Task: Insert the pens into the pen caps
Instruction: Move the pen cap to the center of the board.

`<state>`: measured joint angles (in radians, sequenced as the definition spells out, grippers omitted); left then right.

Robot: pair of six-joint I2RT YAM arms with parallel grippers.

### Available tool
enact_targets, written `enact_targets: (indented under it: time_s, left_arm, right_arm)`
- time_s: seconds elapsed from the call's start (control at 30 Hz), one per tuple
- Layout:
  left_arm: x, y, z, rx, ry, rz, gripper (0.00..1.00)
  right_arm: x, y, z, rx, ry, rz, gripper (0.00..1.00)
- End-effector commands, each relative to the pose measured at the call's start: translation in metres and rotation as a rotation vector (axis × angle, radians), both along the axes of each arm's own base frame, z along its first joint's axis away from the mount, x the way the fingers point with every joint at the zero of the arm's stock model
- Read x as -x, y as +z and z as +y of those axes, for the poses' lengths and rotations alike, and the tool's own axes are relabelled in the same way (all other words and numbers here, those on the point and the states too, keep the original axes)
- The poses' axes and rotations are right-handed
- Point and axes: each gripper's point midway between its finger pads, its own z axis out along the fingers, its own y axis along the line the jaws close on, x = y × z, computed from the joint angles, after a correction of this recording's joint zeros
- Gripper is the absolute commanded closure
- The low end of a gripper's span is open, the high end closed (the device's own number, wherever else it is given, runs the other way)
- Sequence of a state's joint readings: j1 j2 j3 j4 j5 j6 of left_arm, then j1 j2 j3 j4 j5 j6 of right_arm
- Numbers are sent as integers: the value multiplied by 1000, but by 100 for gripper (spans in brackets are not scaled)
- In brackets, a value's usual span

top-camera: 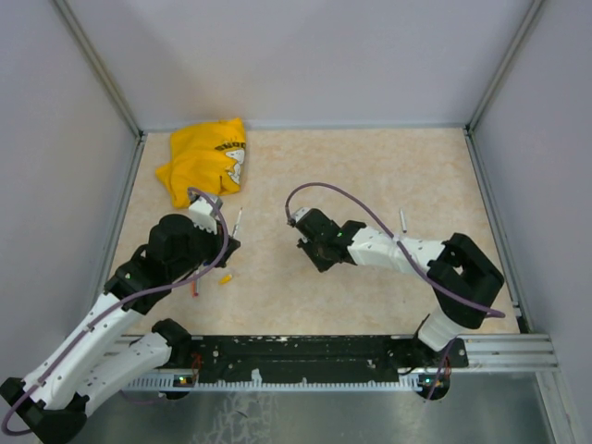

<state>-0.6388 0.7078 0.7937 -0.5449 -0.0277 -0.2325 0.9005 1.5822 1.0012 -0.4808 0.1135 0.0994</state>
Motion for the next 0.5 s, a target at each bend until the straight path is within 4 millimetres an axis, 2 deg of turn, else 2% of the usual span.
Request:
enact_targets:
  time_s: [0.0, 0.27, 0.47]
  left_arm:
    - [-4, 6, 1, 19, 19, -24, 100]
    - [-5, 5, 0, 17, 22, -20, 100]
    - [-5, 2, 0, 13, 21, -14, 100]
  right_arm:
    - [-4, 6, -28, 41, -289, -27, 85]
    - [39, -20, -52, -1, -453, 111, 84]
    - [49, -26, -53, -39, -474, 145, 80]
